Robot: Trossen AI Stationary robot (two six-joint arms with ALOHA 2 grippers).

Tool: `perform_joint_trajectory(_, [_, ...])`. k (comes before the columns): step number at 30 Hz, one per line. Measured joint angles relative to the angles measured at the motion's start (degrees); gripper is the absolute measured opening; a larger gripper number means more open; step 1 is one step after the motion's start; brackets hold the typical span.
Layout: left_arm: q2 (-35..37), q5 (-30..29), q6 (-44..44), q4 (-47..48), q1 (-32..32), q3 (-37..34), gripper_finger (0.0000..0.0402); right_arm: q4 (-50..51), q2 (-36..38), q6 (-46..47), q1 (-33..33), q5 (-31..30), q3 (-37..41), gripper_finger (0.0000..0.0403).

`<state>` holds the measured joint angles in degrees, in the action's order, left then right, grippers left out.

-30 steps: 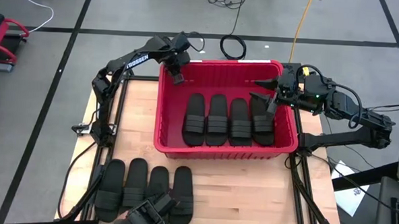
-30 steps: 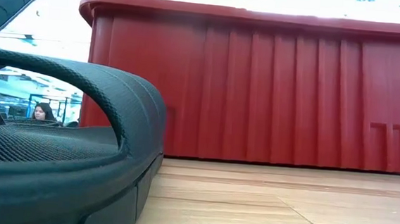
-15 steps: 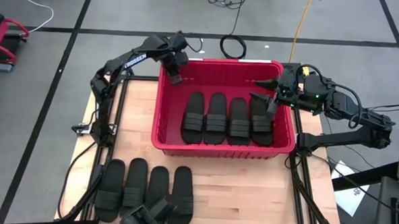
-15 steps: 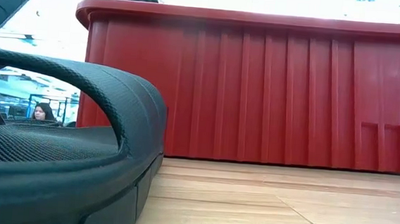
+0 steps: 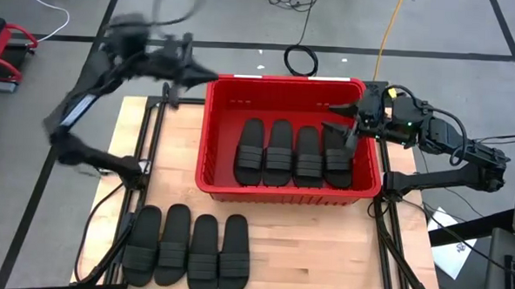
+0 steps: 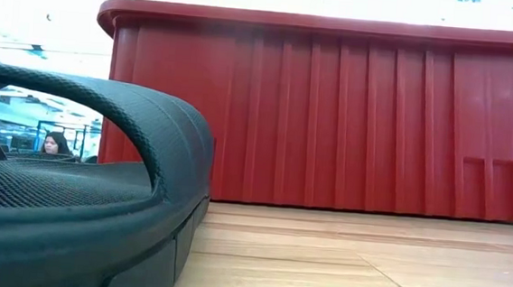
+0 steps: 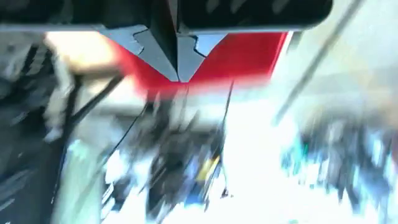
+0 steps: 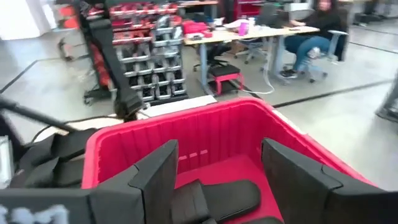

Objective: Pick and place slides into bin
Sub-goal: Put the black slide into the red bin

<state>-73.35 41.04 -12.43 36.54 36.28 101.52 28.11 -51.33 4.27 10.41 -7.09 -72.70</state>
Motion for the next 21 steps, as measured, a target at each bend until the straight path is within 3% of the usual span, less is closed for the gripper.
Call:
perform_joint_trajectory(3, [6.2, -5.3, 7.3, -13.7, -8.3, -9.2, 0.0000, -1.7, 0.0, -1.6, 0.0, 1.5, 1.4, 0.0221])
perform_joint_trajectory(8, [11.0, -16.8, 15.0, -27.0, -20.2, -28.9, 0.0000, -9.5, -0.1, -2.0, 0.0, 5.6, 6.8, 0.0221])
perform_joint_trajectory(14, [19.8, -31.1, 26.4, -51.0, -27.8, -53.3, 0.0000, -25.0, -0.1, 3.0, 0.0, 13.7, 14.6, 0.0221])
perform_joint_trajectory(17, [27.6, -37.9, 26.0, -50.7, -31.2, -59.0, 0.0000, -31.8, -0.1, 7.2, 0.0, 18.1, 17.1, 0.0221])
perform_joint_trajectory(21, [38.5, -42.7, 23.3, -42.9, -33.6, -60.5, 0.0000, -36.8, -0.1, 7.8, -1.2, 20.6, 18.6, 0.0221])
